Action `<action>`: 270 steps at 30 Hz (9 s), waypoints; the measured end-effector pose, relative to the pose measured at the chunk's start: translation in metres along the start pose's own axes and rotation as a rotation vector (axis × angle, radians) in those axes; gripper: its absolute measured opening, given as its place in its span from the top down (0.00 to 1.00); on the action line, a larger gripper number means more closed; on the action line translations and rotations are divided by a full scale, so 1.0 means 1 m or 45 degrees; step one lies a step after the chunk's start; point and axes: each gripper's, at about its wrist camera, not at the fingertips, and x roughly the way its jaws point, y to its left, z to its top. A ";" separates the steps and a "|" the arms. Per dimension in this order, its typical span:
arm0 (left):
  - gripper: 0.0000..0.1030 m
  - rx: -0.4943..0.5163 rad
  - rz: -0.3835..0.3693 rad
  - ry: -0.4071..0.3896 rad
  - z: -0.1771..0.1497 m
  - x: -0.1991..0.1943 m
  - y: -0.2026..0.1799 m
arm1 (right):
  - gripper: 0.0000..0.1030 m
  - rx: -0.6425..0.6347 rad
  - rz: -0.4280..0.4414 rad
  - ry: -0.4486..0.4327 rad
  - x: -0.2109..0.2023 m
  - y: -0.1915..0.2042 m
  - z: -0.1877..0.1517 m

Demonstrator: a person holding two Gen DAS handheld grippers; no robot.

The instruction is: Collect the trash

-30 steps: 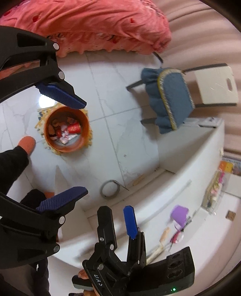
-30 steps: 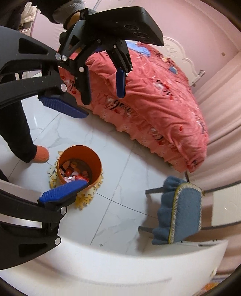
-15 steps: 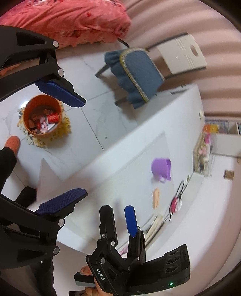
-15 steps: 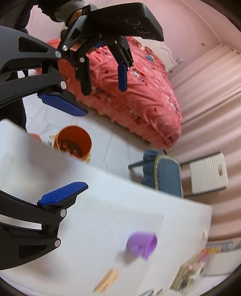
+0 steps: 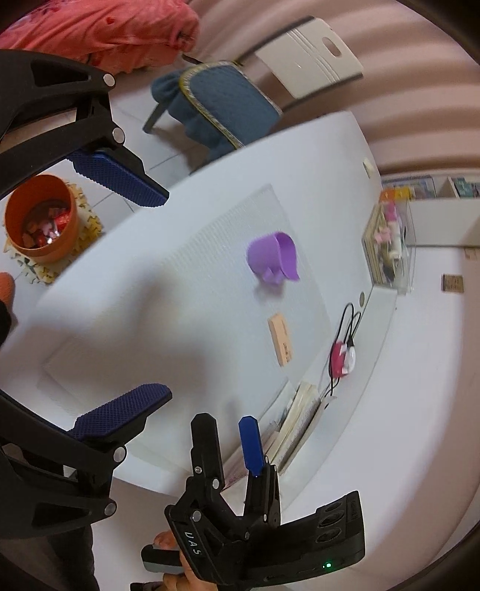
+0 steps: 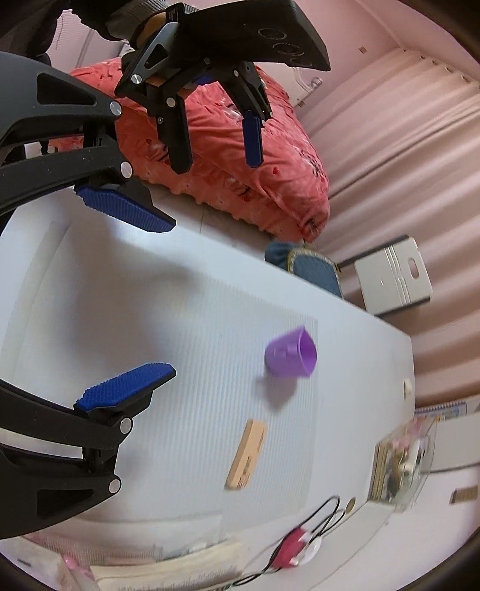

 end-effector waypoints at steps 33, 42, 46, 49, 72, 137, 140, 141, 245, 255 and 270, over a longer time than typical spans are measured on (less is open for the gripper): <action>0.08 0.037 -0.062 0.096 0.095 0.156 0.037 | 0.29 -0.036 -0.382 0.100 0.104 -0.150 0.057; 0.08 0.061 -0.079 0.077 0.100 0.171 0.043 | 0.27 -0.173 -0.368 0.167 0.132 -0.156 0.064; 0.08 0.052 -0.100 0.047 0.104 0.174 0.048 | 0.25 -0.188 -0.325 0.156 0.134 -0.164 0.068; 0.21 0.045 -0.121 0.047 0.105 0.177 0.049 | 0.35 -0.193 -0.331 0.157 0.133 -0.165 0.069; 0.32 0.027 -0.132 0.049 0.068 0.119 0.024 | 0.72 -0.131 -0.188 0.083 0.077 -0.121 0.043; 0.31 -0.618 0.067 0.185 -0.239 0.005 0.222 | 0.72 -0.548 0.320 0.565 0.333 0.286 -0.021; 0.31 -0.606 0.051 0.197 -0.241 0.013 0.223 | 0.70 -0.534 0.312 0.571 0.343 0.283 -0.021; 0.31 -0.603 0.047 0.203 -0.241 0.015 0.224 | 0.69 -0.529 0.303 0.572 0.346 0.282 -0.021; 0.05 -0.457 0.432 -0.243 -0.043 -0.112 -0.020 | 0.08 -0.102 0.063 -0.341 -0.103 0.099 -0.006; 0.05 -0.444 0.441 -0.234 -0.043 -0.112 -0.018 | 0.08 -0.109 0.070 -0.321 -0.096 0.102 -0.003; 0.05 -0.460 0.423 -0.237 -0.041 -0.113 -0.011 | 0.08 -0.116 0.093 -0.288 -0.084 0.105 -0.003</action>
